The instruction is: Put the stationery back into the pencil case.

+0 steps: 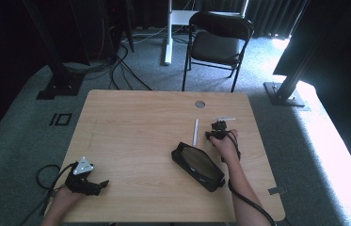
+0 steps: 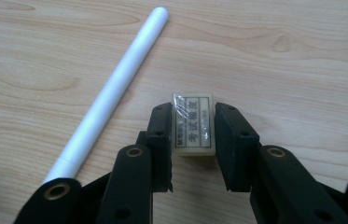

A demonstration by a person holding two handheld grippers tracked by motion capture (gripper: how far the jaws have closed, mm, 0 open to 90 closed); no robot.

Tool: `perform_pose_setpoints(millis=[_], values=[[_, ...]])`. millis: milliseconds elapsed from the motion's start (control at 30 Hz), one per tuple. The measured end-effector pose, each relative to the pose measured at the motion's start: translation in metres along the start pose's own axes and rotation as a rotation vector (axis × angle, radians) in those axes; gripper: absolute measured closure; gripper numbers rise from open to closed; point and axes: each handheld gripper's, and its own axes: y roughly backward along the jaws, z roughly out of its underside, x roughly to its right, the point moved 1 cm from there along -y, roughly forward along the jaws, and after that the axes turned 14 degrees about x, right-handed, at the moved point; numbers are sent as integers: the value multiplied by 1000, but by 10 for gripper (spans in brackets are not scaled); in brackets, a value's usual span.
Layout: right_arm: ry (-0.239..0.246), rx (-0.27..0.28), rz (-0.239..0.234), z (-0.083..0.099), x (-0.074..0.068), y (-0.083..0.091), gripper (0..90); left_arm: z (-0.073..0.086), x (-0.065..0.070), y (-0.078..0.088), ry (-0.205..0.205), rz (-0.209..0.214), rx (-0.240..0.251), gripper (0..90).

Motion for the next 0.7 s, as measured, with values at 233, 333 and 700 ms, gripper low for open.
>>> perform_pose_setpoints(millis=[233,333,700], values=[[-2,14,-12,-4,10,15,683,0,0,0,0,0,0,20],[-2,17,-18,-4,13,20,683,0,0,0,0,0,0,20],[29,16,-70,-5,19,45,682,0,0,0,0,0,0,20]])
